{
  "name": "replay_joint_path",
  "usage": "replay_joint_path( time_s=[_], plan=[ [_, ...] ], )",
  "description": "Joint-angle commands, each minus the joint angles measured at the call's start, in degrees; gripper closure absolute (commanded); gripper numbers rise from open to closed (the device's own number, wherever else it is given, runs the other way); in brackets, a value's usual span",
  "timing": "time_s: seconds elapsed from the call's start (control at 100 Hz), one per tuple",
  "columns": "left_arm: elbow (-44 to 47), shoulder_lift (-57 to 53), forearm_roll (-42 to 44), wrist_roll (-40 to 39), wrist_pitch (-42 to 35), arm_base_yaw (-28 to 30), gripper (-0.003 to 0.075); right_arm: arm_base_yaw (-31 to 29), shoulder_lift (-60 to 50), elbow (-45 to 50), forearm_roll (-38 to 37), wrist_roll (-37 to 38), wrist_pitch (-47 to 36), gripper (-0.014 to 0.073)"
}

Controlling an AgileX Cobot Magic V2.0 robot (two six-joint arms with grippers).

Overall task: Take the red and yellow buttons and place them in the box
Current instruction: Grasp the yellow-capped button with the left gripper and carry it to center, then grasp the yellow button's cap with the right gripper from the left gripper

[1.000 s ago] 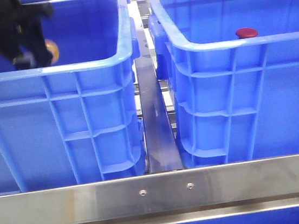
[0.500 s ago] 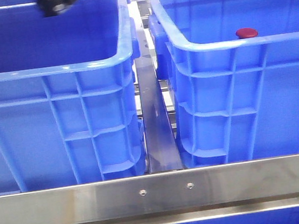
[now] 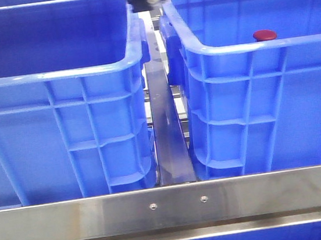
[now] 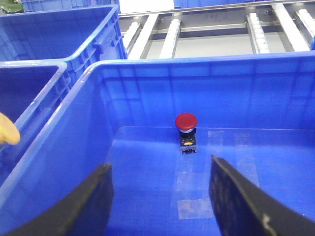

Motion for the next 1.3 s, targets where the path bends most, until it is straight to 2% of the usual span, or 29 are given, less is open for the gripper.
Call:
replay_joint_path(
  time_s=[0.0, 0.18, 0.43, 0.48, 0.62, 0.69, 1.02, 1.29],
  plan=[
    [-1.89, -2.87, -1.53, 0.06, -3.22, -1.02, 0.0691, -0.35, 0.06, -1.50, 0.74, -0.61, -1.96, 0.0141],
    [-1.89, -2.87, -1.53, 0.06, -3.22, -1.16, 0.0691, -0.35, 1.53, -3.83, 1.36, -0.40, 1.98, 0.0141],
    [-1.89, -2.87, -1.43, 0.06, -3.22, -1.16, 0.0691, -0.35, 12.58, -14.35, 7.34, 1.14, 15.19, 0.0134],
    [-1.89, -2.87, -1.43, 0.06, -3.22, -1.16, 0.0691, -0.35, 14.73, -16.26, 8.69, 1.14, 17.55, 0.0109],
    [-1.89, -2.87, -1.32, 0.06, -3.22, -1.16, 0.0691, -0.35, 21.25, -20.30, 14.88, 1.14, 24.07, -0.0020],
    [-1.89, -2.87, -1.32, 0.06, -3.22, -1.16, 0.0691, -0.35, 24.33, -21.73, 19.36, 1.14, 27.27, -0.0050],
    [-1.89, -2.87, -1.06, 0.06, -3.22, -1.16, 0.0691, -0.16, 36.97, -26.31, 36.55, 1.14, 41.08, -0.0052],
    [-1.89, -2.87, -1.06, 0.06, -3.22, -1.16, 0.0691, 1.24, 45.62, -26.31, 44.10, -0.05, 45.60, -0.0052]
  ],
)
